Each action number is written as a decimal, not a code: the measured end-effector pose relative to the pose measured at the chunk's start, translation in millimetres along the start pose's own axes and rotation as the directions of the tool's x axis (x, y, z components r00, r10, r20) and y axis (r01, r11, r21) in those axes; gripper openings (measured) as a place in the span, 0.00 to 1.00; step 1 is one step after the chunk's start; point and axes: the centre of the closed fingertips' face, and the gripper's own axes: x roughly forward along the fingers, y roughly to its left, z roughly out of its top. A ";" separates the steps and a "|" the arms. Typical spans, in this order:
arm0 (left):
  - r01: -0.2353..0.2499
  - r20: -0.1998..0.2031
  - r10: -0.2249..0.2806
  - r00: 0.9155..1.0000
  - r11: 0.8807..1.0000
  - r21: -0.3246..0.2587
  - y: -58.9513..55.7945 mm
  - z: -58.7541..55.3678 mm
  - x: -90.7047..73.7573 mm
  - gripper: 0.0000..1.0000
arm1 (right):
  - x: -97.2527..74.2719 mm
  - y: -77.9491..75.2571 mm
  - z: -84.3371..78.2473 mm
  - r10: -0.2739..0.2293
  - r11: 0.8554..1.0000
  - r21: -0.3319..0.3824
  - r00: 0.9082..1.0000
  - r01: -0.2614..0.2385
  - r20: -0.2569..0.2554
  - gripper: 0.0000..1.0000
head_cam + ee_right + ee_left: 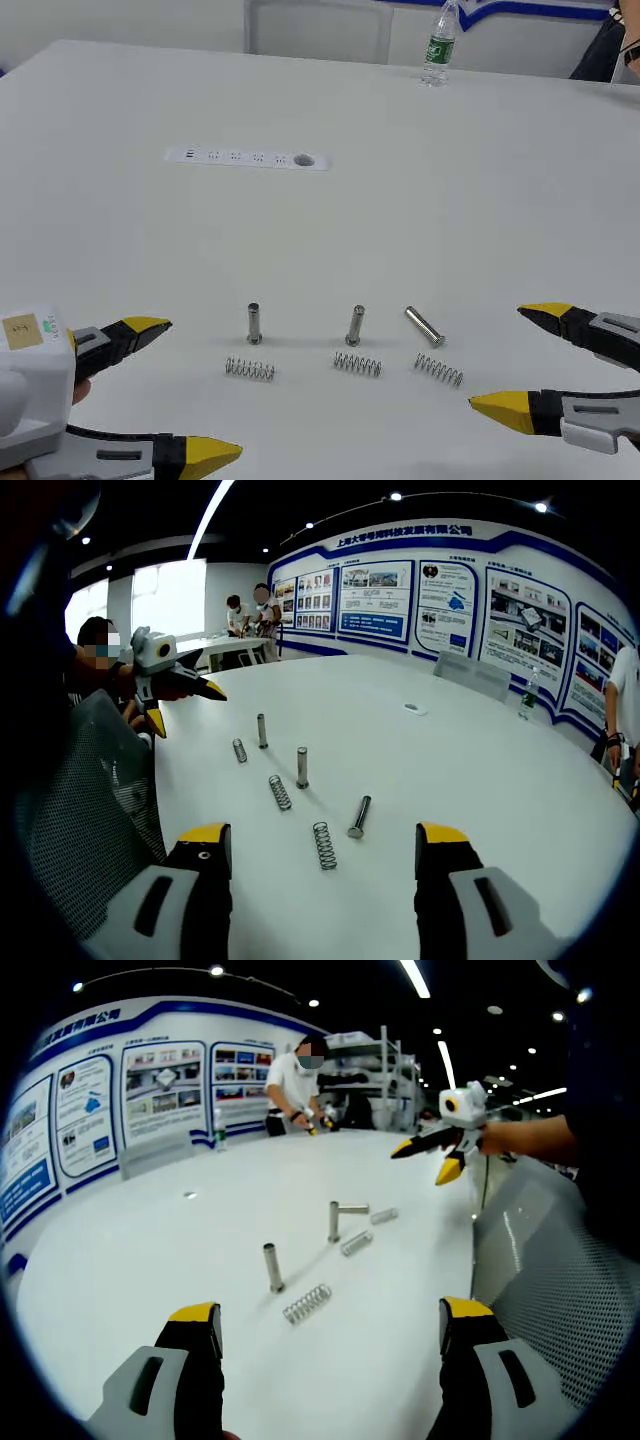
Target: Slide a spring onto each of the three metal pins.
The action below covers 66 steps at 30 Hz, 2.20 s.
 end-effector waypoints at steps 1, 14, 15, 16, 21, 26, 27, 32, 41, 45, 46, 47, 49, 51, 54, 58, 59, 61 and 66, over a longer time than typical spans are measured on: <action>0.001 0.000 -0.001 1.000 1.000 0.000 -0.1 0.1 0.2 0.91 | 1.4 -1.5 1.4 -0.002 1.000 0.003 1.000 0.002 -0.003 0.74; 0.000 0.005 0.000 1.000 1.000 -0.002 1.7 1.0 -0.7 0.91 | 29.1 -24.8 18.3 -0.021 0.999 0.028 0.995 0.024 -0.100 0.51; 0.000 0.005 0.000 1.000 1.000 -0.002 1.7 1.0 -0.8 0.91 | 31.6 -26.6 19.2 -0.023 0.999 0.031 0.994 0.027 -0.110 0.50; -0.001 0.005 0.001 1.000 1.000 -0.002 1.9 1.0 -0.9 0.91 | 35.8 -28.7 20.6 -0.025 0.999 0.025 0.992 0.028 -0.120 0.48; 0.000 0.007 0.000 1.000 1.000 0.000 1.3 2.1 -1.7 0.91 | 54.5 -35.9 20.2 -0.012 0.999 0.047 0.985 0.020 -0.171 0.37; -0.003 0.010 0.003 1.000 1.000 -0.001 1.2 2.6 -2.3 0.90 | 71.5 -39.8 11.6 -0.020 0.999 0.029 0.966 0.029 -0.257 0.31; -0.003 0.009 0.004 1.000 1.000 -0.002 1.2 2.5 -2.4 0.90 | 73.7 -40.6 9.0 -0.024 0.999 0.028 0.961 0.033 -0.275 0.31; -0.004 0.004 0.004 1.000 1.000 -0.001 0.1 1.4 -2.3 0.90 | 89.0 -45.0 -0.3 -0.043 0.999 0.015 0.942 0.051 -0.332 0.27; -0.005 0.003 0.005 1.000 1.000 -0.003 -1.4 1.3 -1.4 0.89 | 107.6 -50.2 -16.5 -0.044 0.997 0.042 0.910 0.067 -0.411 0.21; -0.005 0.003 0.006 1.000 1.000 -0.008 -1.4 0.6 -1.2 0.89 | 114.0 -50.4 -19.1 -0.046 0.996 0.052 0.900 0.076 -0.433 0.19; -0.006 0.003 0.006 1.000 1.000 -0.008 -1.5 0.2 -1.1 0.89 | 116.1 -51.2 -20.4 -0.048 0.995 0.061 0.896 0.084 -0.441 0.19; -0.006 0.003 0.006 1.000 1.000 -0.008 -1.5 0.1 -1.1 0.89 | 117.5 -52.3 -22.1 -0.047 0.994 0.067 0.892 0.086 -0.449 0.18; -0.007 0.004 0.007 1.000 1.000 -0.011 -1.4 -0.1 -1.2 0.88 | 120.1 -52.7 -25.4 -0.049 0.993 0.073 0.883 0.093 -0.467 0.17; -0.008 0.005 0.008 1.000 1.000 -0.014 -1.4 -0.5 -1.6 0.88 | 121.9 -52.1 -28.8 -0.044 0.993 0.077 0.873 0.094 -0.485 0.15; -0.011 0.006 0.011 1.000 1.000 -0.018 -1.4 -1.7 -2.1 0.88 | 123.1 -50.6 -31.6 -0.041 0.991 0.091 0.865 0.100 -0.501 0.13; -0.013 0.006 0.013 1.000 1.000 -0.023 -1.4 -2.9 -2.5 0.88 | 124.0 -48.8 -32.8 -0.039 0.989 0.103 0.859 0.105 -0.510 0.12; -0.013 0.007 0.013 1.000 1.000 -0.024 -1.5 -3.1 -2.5 0.88 | 124.7 -49.1 -33.7 -0.039 0.989 0.105 0.856 0.108 -0.515 0.12; -0.013 0.007 0.013 1.000 1.000 -0.025 -1.5 -3.2 -2.4 0.88 | 125.0 -49.4 -35.2 -0.038 0.987 0.112 0.850 0.114 -0.525 0.11; -0.013 0.011 0.014 1.000 1.000 -0.027 -1.3 -2.7 -1.7 0.88 | 125.8 -49.7 -38.0 -0.036 0.985 0.121 0.838 0.121 -0.545 0.10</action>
